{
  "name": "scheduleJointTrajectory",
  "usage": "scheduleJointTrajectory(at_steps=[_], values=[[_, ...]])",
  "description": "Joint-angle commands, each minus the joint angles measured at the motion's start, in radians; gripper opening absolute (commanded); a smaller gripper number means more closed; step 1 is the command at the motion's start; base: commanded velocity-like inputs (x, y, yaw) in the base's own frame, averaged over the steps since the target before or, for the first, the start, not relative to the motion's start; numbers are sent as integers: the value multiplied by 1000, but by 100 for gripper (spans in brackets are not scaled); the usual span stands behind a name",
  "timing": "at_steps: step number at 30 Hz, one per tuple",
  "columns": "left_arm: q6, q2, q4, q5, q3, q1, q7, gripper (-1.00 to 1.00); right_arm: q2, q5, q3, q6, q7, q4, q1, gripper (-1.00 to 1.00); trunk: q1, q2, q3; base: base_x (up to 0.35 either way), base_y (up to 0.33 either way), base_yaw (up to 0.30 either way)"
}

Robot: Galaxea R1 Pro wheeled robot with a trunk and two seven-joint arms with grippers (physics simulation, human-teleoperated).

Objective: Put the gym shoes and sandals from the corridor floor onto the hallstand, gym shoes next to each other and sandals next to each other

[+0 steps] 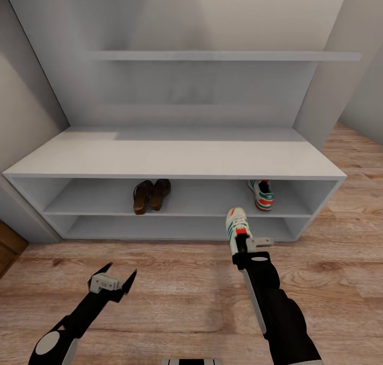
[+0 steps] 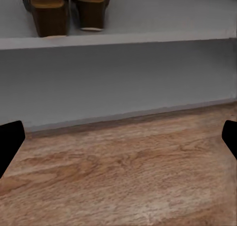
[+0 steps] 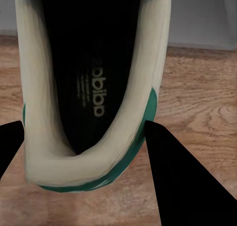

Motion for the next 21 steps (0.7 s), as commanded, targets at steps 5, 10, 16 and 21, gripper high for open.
scheduleJointTrajectory(at_steps=[5,10,16,21], values=[[-1,-2,-72,32,1,8,-60,100,0,-2,0,-5,-2,-2,-2,-100,0,0,0,0,0,0],[-2,-2,-104,42,0,11,-82,100,0,-2,0,-6,-2,-2,-3,-100,0,0,0,0,0,0],[-8,-4,-131,35,-12,14,-100,100,0,-2,-1,-6,-3,-4,-5,-100,0,0,0,0,0,0],[-9,-3,-137,15,-45,15,-105,100,0,-2,-1,-6,-3,-6,-7,-100,0,0,0,0,0,0]])
